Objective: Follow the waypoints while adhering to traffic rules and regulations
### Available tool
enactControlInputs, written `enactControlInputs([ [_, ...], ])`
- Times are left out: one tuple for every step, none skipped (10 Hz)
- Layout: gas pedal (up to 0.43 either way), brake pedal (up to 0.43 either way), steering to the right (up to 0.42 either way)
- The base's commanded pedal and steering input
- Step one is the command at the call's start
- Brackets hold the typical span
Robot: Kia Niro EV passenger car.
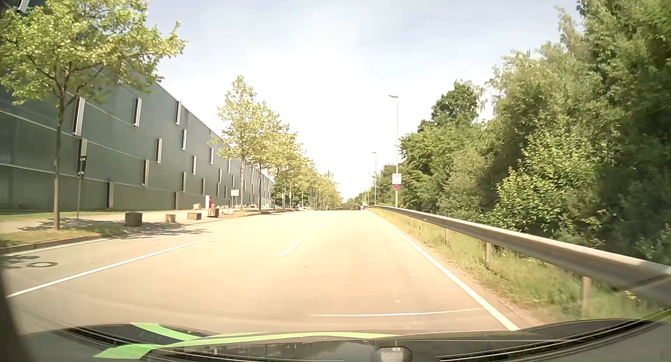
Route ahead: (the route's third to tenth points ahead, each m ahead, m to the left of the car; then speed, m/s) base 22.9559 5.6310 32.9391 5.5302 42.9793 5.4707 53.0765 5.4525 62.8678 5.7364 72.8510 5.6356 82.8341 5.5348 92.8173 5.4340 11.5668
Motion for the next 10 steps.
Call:
enactControlInputs([
  [0.157,0.0,-0.003],
  [0.157,0.0,-0.002],
  [0.157,0.0,-0.002],
  [0.157,0.0,-0.001],
  [0.157,0.0,-0.001],
  [0.157,0.0,0.0],
  [0.157,0.0,-0.001],
  [0.157,0.0,-0.001],
  [0.157,0.0,0.0],
  [0.169,0.0,-0.001],
])
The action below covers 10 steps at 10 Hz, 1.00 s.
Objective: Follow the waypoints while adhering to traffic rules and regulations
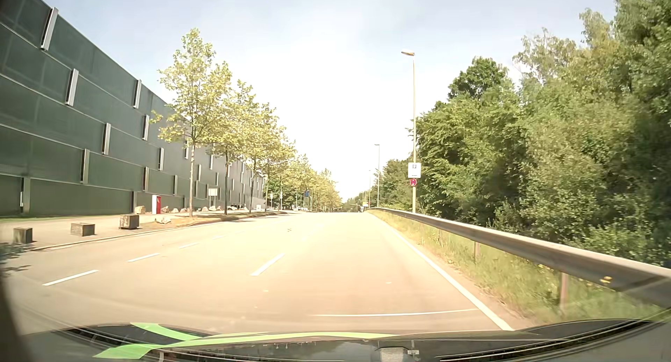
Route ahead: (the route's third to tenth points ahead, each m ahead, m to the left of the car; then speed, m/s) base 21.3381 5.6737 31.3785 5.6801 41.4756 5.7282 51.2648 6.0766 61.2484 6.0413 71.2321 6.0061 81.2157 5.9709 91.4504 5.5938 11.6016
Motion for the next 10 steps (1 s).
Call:
enactControlInputs([
  [0.169,0.0,-0.001],
  [0.169,0.0,-0.001],
  [0.169,0.0,0.0],
  [0.169,0.0,-0.001],
  [0.169,0.0,0.0],
  [0.169,0.0,-0.001],
  [0.169,0.0,-0.001],
  [0.169,0.0,-0.001],
  [0.169,0.0,-0.001],
  [0.169,0.0,-0.001],
])
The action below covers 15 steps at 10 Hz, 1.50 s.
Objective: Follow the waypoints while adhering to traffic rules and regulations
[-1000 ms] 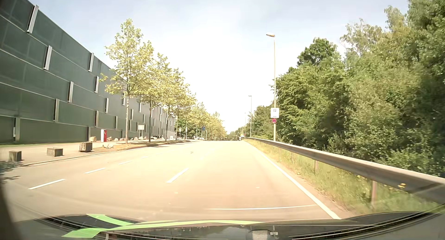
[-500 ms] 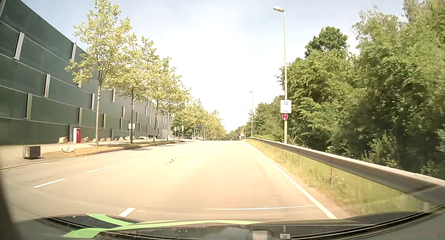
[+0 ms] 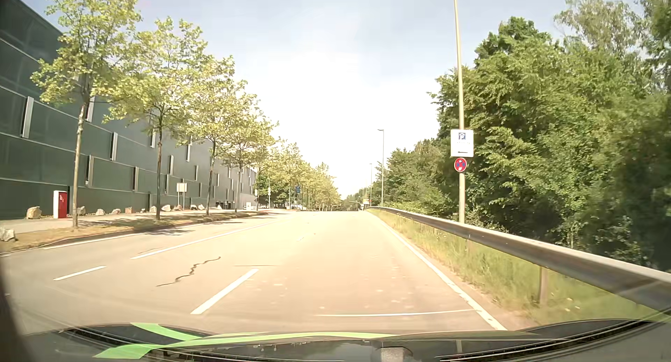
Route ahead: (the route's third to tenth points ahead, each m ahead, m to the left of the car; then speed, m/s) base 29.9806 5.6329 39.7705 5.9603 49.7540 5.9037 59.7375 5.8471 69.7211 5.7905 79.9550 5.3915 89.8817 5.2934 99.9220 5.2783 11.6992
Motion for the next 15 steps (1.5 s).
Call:
enactControlInputs([
  [0.169,0.0,-0.001],
  [0.169,0.0,-0.001],
  [0.169,0.0,-0.001],
  [0.169,0.0,-0.001],
  [0.169,0.0,-0.001],
  [0.169,0.0,-0.001],
  [0.169,0.0,-0.001],
  [0.169,0.0,-0.003],
  [0.169,0.0,-0.004],
  [0.169,0.0,-0.006],
  [0.169,0.0,-0.007],
  [0.169,0.0,-0.006],
  [0.169,0.0,-0.007],
  [0.169,0.0,-0.007],
  [0.177,0.0,-0.006],
])
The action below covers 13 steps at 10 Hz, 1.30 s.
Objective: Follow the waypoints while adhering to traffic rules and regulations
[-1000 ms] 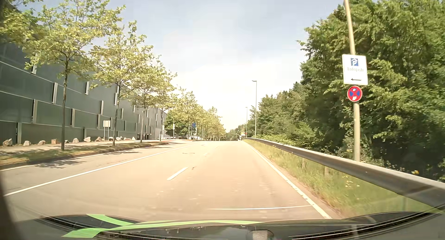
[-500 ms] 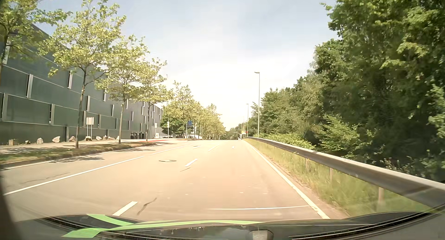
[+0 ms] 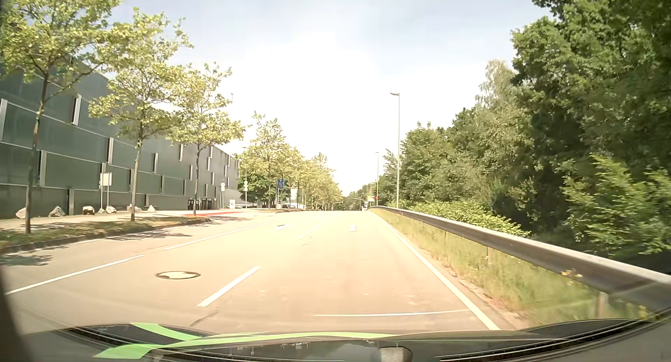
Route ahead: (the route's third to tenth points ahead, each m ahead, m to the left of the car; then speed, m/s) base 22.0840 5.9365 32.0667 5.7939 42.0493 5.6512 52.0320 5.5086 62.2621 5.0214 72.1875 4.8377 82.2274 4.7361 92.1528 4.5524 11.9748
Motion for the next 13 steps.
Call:
enactControlInputs([
  [0.177,0.0,-0.007],
  [0.177,0.0,-0.006],
  [0.177,0.0,-0.005],
  [0.177,0.0,-0.005],
  [0.177,0.0,-0.005],
  [0.177,0.0,-0.004],
  [0.177,0.0,-0.003],
  [0.177,0.0,-0.003],
  [0.177,0.0,-0.003],
  [0.177,0.0,-0.003],
  [0.177,0.0,-0.003],
  [0.177,0.0,-0.003],
  [0.177,0.0,-0.003],
])
